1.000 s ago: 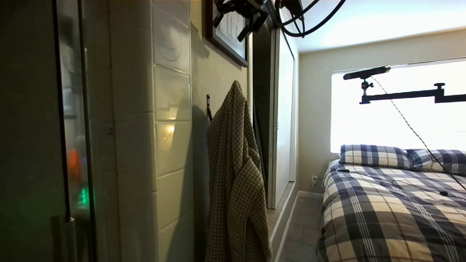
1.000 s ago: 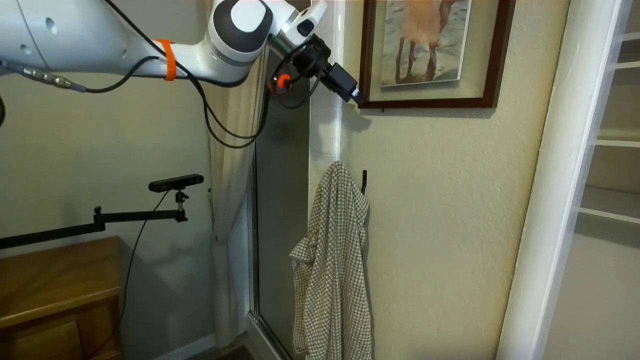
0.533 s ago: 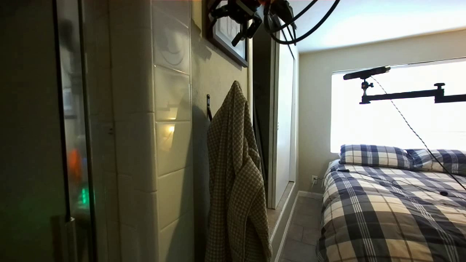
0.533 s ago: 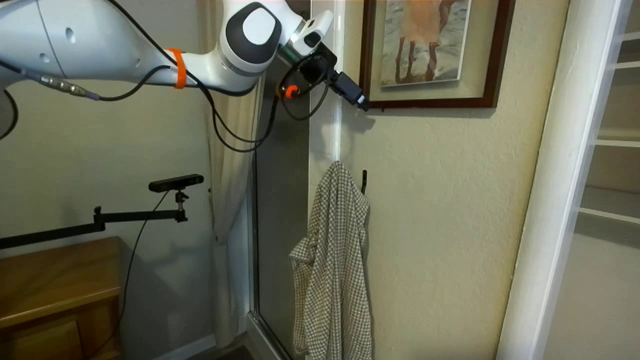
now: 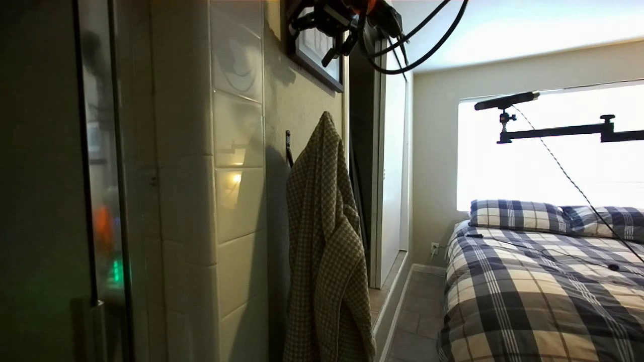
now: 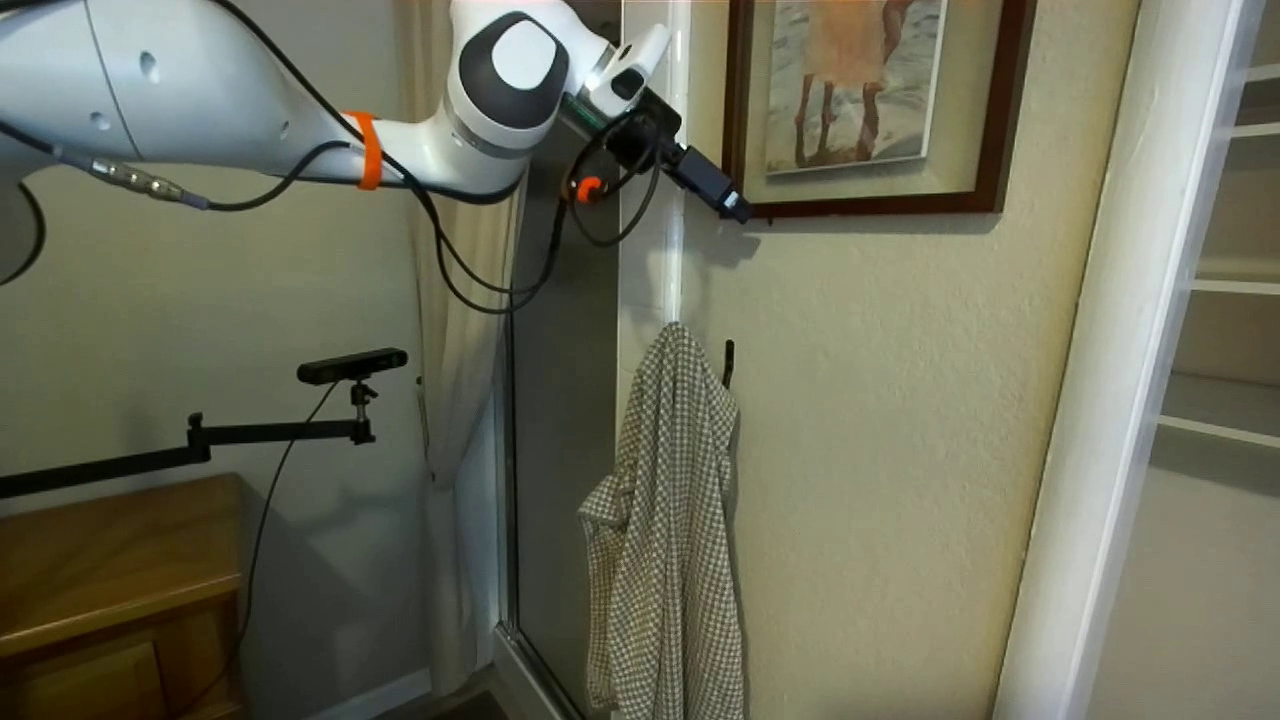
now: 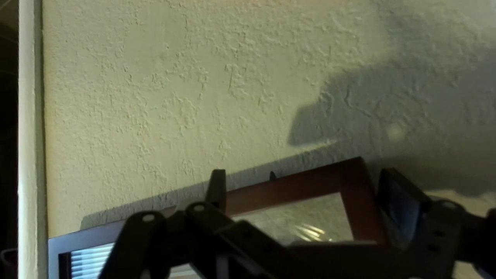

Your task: Straighten the portrait on the wall

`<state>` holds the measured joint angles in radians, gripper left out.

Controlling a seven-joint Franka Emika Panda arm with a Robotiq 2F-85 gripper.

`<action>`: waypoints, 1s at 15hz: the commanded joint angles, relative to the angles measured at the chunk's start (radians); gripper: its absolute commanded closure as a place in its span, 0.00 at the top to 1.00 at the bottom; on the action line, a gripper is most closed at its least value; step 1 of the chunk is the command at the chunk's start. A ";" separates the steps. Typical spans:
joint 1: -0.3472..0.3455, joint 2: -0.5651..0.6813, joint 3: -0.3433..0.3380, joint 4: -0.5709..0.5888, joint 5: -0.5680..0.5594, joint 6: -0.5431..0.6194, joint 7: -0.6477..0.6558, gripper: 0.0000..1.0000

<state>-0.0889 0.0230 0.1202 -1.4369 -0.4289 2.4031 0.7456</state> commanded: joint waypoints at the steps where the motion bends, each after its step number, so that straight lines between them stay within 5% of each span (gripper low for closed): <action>1: -0.002 0.023 -0.005 0.024 -0.063 0.019 0.060 1.00; 7: 0.002 0.007 0.006 0.012 0.039 -0.002 -0.046 1.00; 11: 0.008 -0.014 0.028 0.020 0.264 -0.121 -0.298 1.00; 15: 0.060 -0.033 -0.011 0.052 0.259 -0.330 -0.413 1.00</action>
<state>-0.0741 0.0042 0.1458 -1.4261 -0.1944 2.2252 0.4274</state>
